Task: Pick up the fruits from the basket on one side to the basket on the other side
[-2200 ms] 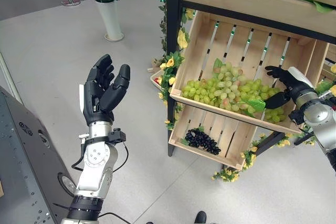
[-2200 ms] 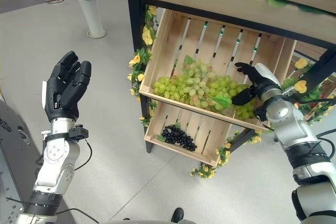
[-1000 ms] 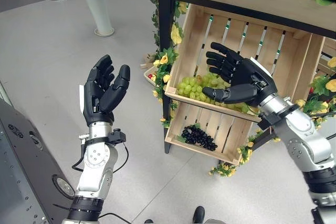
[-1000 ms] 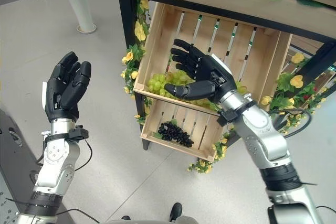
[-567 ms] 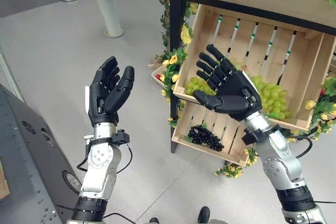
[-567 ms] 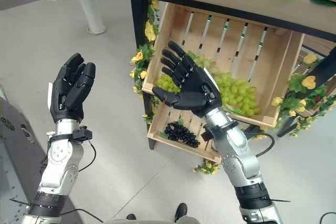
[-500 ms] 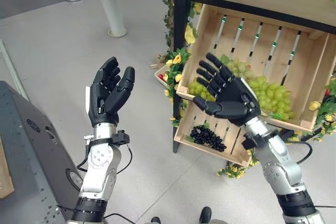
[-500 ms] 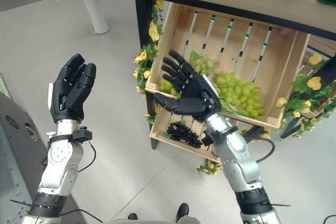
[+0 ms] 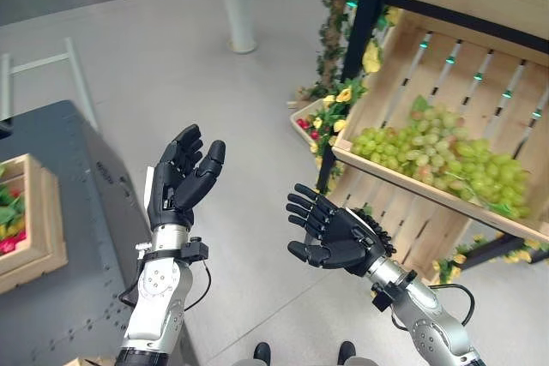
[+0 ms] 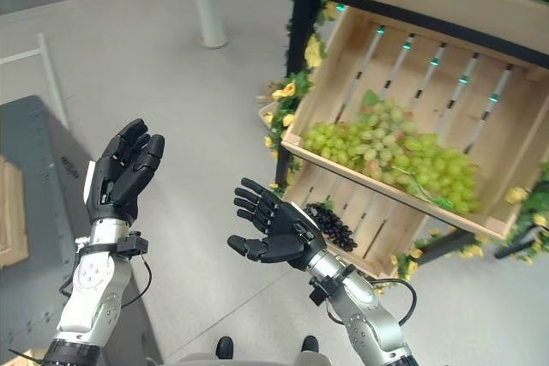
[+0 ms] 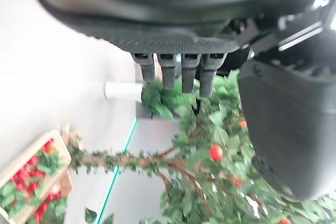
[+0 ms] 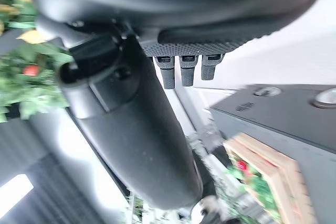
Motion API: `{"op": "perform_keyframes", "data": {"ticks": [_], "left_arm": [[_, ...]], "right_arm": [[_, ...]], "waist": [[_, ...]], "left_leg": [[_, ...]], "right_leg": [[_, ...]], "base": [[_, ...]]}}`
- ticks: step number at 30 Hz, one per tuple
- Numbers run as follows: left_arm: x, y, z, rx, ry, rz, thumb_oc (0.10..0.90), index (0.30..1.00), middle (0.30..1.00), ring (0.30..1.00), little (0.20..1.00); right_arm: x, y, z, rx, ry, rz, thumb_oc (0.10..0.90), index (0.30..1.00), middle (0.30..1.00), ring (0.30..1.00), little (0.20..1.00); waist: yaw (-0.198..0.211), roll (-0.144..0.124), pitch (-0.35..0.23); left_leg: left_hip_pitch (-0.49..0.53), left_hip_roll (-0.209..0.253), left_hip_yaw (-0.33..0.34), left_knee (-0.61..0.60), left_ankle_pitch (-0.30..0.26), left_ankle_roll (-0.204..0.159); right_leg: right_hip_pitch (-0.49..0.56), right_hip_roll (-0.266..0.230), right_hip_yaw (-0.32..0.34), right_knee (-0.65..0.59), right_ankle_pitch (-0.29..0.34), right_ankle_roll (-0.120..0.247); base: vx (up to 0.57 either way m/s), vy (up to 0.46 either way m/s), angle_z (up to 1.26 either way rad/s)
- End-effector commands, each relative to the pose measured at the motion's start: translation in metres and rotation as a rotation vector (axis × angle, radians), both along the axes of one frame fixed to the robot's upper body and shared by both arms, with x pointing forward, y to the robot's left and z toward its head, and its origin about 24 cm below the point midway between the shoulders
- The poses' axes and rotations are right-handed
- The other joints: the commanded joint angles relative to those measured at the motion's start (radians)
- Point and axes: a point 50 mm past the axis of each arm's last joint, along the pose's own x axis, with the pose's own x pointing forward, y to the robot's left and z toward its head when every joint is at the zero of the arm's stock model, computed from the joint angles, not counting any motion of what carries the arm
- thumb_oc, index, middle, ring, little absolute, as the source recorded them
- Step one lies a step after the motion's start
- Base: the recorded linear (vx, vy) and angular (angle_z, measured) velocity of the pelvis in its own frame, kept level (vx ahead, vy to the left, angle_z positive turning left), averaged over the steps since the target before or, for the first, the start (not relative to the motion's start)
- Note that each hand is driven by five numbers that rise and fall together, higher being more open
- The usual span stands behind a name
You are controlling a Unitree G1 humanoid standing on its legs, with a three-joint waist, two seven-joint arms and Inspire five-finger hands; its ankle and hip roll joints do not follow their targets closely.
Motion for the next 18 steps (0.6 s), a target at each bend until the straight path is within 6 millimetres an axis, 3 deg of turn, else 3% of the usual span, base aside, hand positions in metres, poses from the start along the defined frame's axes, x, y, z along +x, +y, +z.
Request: {"op": "perform_keyframes", "data": {"ticks": [1,8,10,14,16,18], "left_arm": [[0.007,-0.015,0.052,0.055,-0.298,-0.112,0.8,0.9,0.9,0.9,0.9],[0.003,-0.007,0.051,0.017,-0.295,-0.087,0.8,0.9,0.9,0.9,0.9],[0.006,-0.008,0.05,0.028,-0.308,-0.085,0.8,0.9,0.9,0.9,0.9],[0.007,-0.006,0.052,0.03,-0.322,-0.056,0.8,0.9,0.9,0.9,0.9],[0.007,-0.004,0.052,0.028,-0.325,-0.059,0.8,0.9,0.9,0.9,0.9],[0.005,-0.005,0.053,0.04,-0.335,-0.073,0.8,0.9,0.9,0.9,0.9]], "right_arm": [[0.014,-0.002,0.039,0.033,-0.263,-0.015,0.8,0.9,0.9,0.9,0.9],[0.017,-0.011,0.037,-0.19,-0.292,0.055,0.8,0.9,0.9,0.9,0.9],[0.026,-0.016,0.038,-0.225,-0.284,0.051,0.8,0.9,0.9,0.9,0.9],[0.031,-0.015,0.037,-0.253,-0.287,0.023,0.8,0.9,0.9,0.9,0.9],[0.029,-0.016,0.037,-0.25,-0.292,0.017,0.8,0.9,0.9,0.9,0.9],[0.026,-0.017,0.036,-0.244,-0.3,0.01,0.8,0.9,0.9,0.9,0.9]], "waist": [[-0.004,0.0,-0.073],[0.026,-0.025,-0.06],[0.043,-0.043,-0.039],[0.055,-0.037,-0.023],[0.054,-0.035,-0.022],[0.056,-0.048,-0.024]], "left_leg": [[0.003,-0.085,0.004,-0.007,-0.063,0.032],[-0.028,-0.055,-0.016,0.016,-0.038,-0.008],[-0.063,-0.024,-0.009,0.036,-0.013,-0.051],[-0.118,0.013,0.042,0.021,0.033,-0.087],[-0.141,0.011,0.089,0.07,0.014,-0.088],[-0.17,-0.023,0.131,0.206,-0.055,-0.074]], "right_leg": [[-0.038,0.103,0.102,0.122,-0.107,0.023],[0.0,0.144,0.068,0.055,-0.105,-0.013],[0.04,0.16,0.046,0.015,-0.097,-0.026],[0.081,0.171,0.017,-0.031,-0.097,-0.037],[0.079,0.163,-0.018,-0.042,-0.098,-0.042],[0.065,0.133,-0.071,-0.046,-0.087,-0.05]], "base": [[-0.09,-0.326,0.94],[-0.1,-0.341,0.63],[-0.13,-0.422,0.32],[-0.13,-0.252,0.42],[-0.15,-0.143,0.61],[-0.15,-0.101,0.95]]}}
